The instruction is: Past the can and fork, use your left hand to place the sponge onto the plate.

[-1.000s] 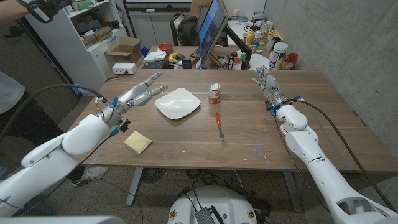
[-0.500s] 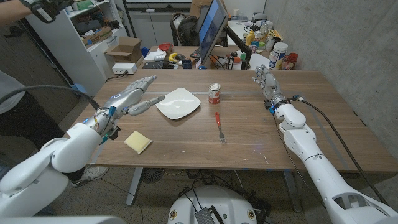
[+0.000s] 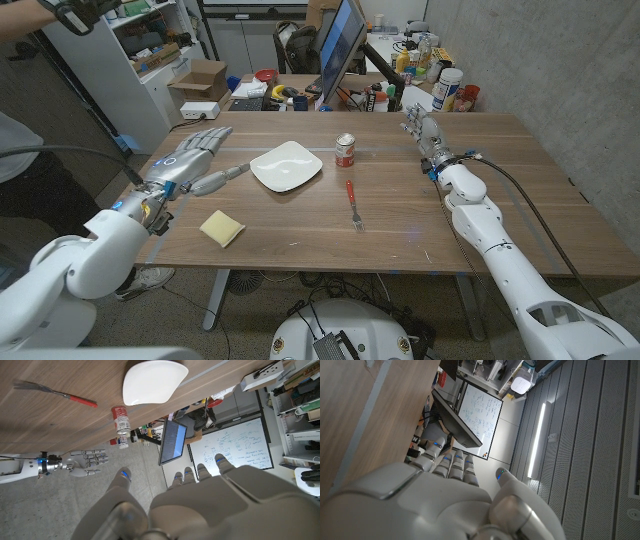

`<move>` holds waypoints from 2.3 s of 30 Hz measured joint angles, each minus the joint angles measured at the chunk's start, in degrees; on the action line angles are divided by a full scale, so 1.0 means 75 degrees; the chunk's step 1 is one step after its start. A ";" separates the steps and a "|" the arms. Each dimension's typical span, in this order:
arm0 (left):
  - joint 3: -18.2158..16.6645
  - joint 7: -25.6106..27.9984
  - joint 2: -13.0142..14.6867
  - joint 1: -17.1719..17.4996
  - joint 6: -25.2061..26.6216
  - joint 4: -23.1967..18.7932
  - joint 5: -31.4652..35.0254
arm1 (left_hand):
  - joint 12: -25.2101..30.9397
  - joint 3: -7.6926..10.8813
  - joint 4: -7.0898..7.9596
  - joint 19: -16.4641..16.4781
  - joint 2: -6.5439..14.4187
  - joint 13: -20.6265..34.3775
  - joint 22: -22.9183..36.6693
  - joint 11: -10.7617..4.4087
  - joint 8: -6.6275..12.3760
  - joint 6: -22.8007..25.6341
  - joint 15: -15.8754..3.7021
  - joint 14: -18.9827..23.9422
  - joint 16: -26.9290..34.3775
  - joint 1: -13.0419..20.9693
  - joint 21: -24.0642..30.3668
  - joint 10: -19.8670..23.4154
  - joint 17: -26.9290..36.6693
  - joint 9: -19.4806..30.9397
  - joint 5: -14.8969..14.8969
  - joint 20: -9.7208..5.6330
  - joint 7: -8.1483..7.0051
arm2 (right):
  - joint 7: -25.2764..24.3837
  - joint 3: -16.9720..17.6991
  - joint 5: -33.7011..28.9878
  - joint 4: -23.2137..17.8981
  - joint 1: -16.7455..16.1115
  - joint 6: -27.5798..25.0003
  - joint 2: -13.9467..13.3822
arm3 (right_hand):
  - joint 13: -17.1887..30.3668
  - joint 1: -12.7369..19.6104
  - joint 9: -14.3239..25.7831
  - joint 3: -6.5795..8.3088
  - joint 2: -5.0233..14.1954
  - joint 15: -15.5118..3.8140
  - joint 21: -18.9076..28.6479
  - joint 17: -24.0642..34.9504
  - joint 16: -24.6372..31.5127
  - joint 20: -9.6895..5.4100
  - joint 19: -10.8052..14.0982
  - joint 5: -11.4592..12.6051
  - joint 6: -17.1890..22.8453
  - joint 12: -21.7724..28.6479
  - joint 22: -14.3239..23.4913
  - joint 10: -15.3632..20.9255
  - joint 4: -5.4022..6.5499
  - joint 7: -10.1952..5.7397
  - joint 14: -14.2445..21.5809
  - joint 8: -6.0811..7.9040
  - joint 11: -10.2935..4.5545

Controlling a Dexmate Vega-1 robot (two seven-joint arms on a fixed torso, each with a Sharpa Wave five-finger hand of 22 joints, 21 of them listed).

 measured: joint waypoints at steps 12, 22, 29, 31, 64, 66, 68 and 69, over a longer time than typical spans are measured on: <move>0.0036 -0.0391 -0.0333 -0.0365 0.0159 0.0204 0.0227 | 0.0138 -0.0113 -0.0051 0.0232 -0.0091 -0.0001 -0.0001 -0.0001 0.0061 -0.0006 0.0040 0.0040 0.0083 -0.0030 0.0081 0.0000 0.0004 0.0000 0.0041 0.0091 -0.0302 | 0.0043 -0.0044 -0.0090 0.0145 0.0137 0.0028 0.0072 | 0.0000 0.0000 0.0000 0.0000 0.0000 0.0000 0.0000 0.0001 0.0000 0.0000 0.0000 0.0000 0.0000 0.0000 0.0000 0.0000 0.0000 0.0000 0.0000 0.0000 0.0000; 0.0252 -0.0658 -0.0241 -0.0552 0.0514 0.0392 0.0408 | 0.0253 -0.0230 -0.0215 0.0752 -0.0250 -0.0001 -0.0001 -0.0001 0.0144 -0.0004 0.0007 0.0040 0.0089 0.0130 0.0223 0.0000 -0.0011 0.0000 0.0083 0.0064 0.0067 | 0.0098 -0.0044 -0.0109 0.0253 0.0218 0.0060 0.0100 | 0.0000 0.0000 0.0000 0.0000 0.0000 0.0000 -0.0059 0.0001 0.0000 0.0000 0.0000 0.0000 0.0000 0.0000 0.0000 0.0000 0.0000 0.0000 0.0000 0.0000 0.0000; 0.0421 -0.0927 -0.0108 -0.0564 0.0843 0.0409 0.0572 | 0.0253 -0.0271 -0.0274 0.0822 -0.0291 -0.0002 -0.0023 0.0040 0.0172 -0.0030 -0.0044 0.0092 0.0088 0.0171 0.0228 -0.0042 -0.0011 -0.0001 0.0083 0.0052 0.0197 | 0.0169 -0.0044 -0.0110 0.0358 0.0281 0.0092 0.0122 | 0.0000 0.0000 0.0000 0.0054 0.0000 0.0000 -0.0059 0.0001 0.0000 0.0000 -0.0001 0.0000 0.0000 0.0000 0.0000 0.0000 -0.0010 0.0000 0.0000 0.0000 0.0000; 0.0461 -0.0982 -0.0078 -0.0565 0.0922 0.0414 0.0601 | 0.0253 -0.0271 -0.0274 0.0849 -0.0321 -0.0001 -0.0023 0.0071 0.0172 -0.0030 -0.0044 0.0092 0.0088 0.0201 0.0228 -0.0011 -0.0011 -0.0001 0.0083 0.0079 0.0197 | 0.0190 -0.0044 -0.0110 0.0385 0.0296 0.0096 0.0128 | 0.0000 0.0000 0.0000 0.0054 0.0000 0.0000 -0.0059 0.0001 0.0000 0.0000 -0.0001 0.0000 0.0000 0.0000 0.0000 0.0000 -0.0010 0.0000 0.0000 0.0000 0.0000; 0.1589 -0.1573 0.1130 -0.0980 0.2232 0.1141 0.0997 | 0.0253 -0.0334 -0.0399 0.0849 -0.0421 -0.0003 -0.0021 0.0093 0.0172 -0.0002 0.0008 0.0145 0.0044 0.0301 0.0228 0.0069 -0.0009 -0.0001 0.0154 0.0080 0.0084 | 0.0374 -0.0001 -0.0111 0.0617 0.0368 0.0194 0.0202 | 0.0000 0.0000 0.0000 0.0053 0.0000 0.0001 -0.0140 0.0001 0.0000 -0.0042 0.0040 0.0000 -0.0029 0.0000 -0.0001 0.0000 -0.0010 0.0028 -0.0001 0.0000 0.0000; 0.1646 -0.1591 0.1248 -0.1007 0.2311 0.1187 0.0908 | 0.0253 -0.0334 -0.0399 0.0849 -0.0421 -0.0002 -0.0021 0.0093 0.0172 -0.0002 0.0009 0.0145 0.0044 0.0301 0.0228 0.0069 -0.0009 -0.0001 0.0182 0.0080 0.0084 | 0.0374 0.0005 -0.0111 0.0630 0.0364 0.0201 0.0211 | 0.0000 0.0000 0.0000 0.0054 0.0000 0.0000 -0.0139 0.0002 0.0000 -0.0041 0.0041 0.0000 -0.0029 0.0000 0.0000 0.0000 -0.0010 0.0028 0.0000 0.0000 0.0000; 0.1674 -0.1591 0.1339 -0.1011 0.2311 0.1208 0.0908 | 0.0253 -0.0334 -0.0399 0.0849 -0.0445 -0.0002 -0.0021 0.0093 0.0172 -0.0002 0.0009 0.0145 0.0044 0.0325 0.0228 0.0069 -0.0009 -0.0001 0.0182 0.0080 0.0084 | 0.0374 0.0005 -0.0111 0.0630 0.0364 0.0209 0.0211 | 0.0000 0.0000 0.0000 0.0053 0.0000 0.0001 -0.0164 0.0002 0.0000 -0.0041 0.0040 0.0000 -0.0028 0.0000 -0.0001 0.0000 -0.0010 0.0028 0.0000 0.0000 0.0000; 0.1691 -0.1591 0.1399 -0.1011 0.2311 0.1219 0.0908 | 0.0253 -0.0334 -0.0399 0.0848 -0.0452 -0.0002 -0.0021 0.0093 0.0172 -0.0002 0.0009 0.0145 0.0044 0.0332 0.0227 0.0069 -0.0009 -0.0001 0.0182 0.0080 0.0084 | 0.0373 0.0005 -0.0111 0.0630 0.0364 0.0219 0.0211 | 0.0000 0.0000 0.0000 0.0053 0.0000 0.0000 -0.0167 0.0002 0.0000 -0.0041 0.0040 0.0000 -0.0029 0.0000 0.0000 0.0000 -0.0010 0.0028 0.0000 0.0000 0.0000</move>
